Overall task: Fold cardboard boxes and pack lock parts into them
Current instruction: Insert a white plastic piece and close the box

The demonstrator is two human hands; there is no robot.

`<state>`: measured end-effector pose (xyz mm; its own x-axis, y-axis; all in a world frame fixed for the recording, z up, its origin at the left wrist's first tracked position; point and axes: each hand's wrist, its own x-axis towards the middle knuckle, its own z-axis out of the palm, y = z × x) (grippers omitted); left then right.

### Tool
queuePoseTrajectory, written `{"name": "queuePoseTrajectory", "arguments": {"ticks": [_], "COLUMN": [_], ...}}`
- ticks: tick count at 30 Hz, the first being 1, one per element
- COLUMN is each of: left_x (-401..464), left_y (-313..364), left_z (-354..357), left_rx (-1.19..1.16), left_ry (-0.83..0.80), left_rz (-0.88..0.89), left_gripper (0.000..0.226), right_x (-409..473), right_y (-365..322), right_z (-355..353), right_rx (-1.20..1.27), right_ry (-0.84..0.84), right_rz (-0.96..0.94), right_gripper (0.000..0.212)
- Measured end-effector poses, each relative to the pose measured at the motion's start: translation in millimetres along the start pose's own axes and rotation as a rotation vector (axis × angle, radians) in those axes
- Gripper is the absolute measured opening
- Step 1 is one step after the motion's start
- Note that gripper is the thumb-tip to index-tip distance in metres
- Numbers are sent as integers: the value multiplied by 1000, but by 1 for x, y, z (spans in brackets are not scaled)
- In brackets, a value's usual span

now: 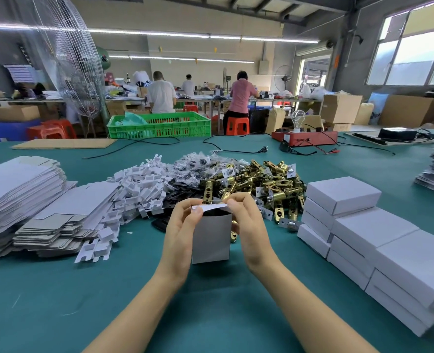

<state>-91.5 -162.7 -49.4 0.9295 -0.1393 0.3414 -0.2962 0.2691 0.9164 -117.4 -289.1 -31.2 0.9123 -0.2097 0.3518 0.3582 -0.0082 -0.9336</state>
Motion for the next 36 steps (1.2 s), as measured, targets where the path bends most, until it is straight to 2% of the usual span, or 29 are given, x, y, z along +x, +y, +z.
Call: {"name": "queuePoseTrajectory", "arguments": {"ticks": [8,14,30,36], "left_x": [-3,-2,2,4], "left_y": [2,-1,-3,-3], "left_z": [1,1,-4,-10], "left_rx": [105,231,310,320], "left_ry": [53,60,3,-40], "left_rz": [137,251,285,286], "left_gripper": [18,20,10,11], "right_x": [-3,-3,-3,-4], "right_y": [6,10,13,17], "right_z": [3,3,3,5], "right_rx": [-101,-149,-143,-231], "right_ry": [-12,-1,4,31], "right_rz": [-120,-189,-215,-305], "right_gripper": [16,20,17,15]}}
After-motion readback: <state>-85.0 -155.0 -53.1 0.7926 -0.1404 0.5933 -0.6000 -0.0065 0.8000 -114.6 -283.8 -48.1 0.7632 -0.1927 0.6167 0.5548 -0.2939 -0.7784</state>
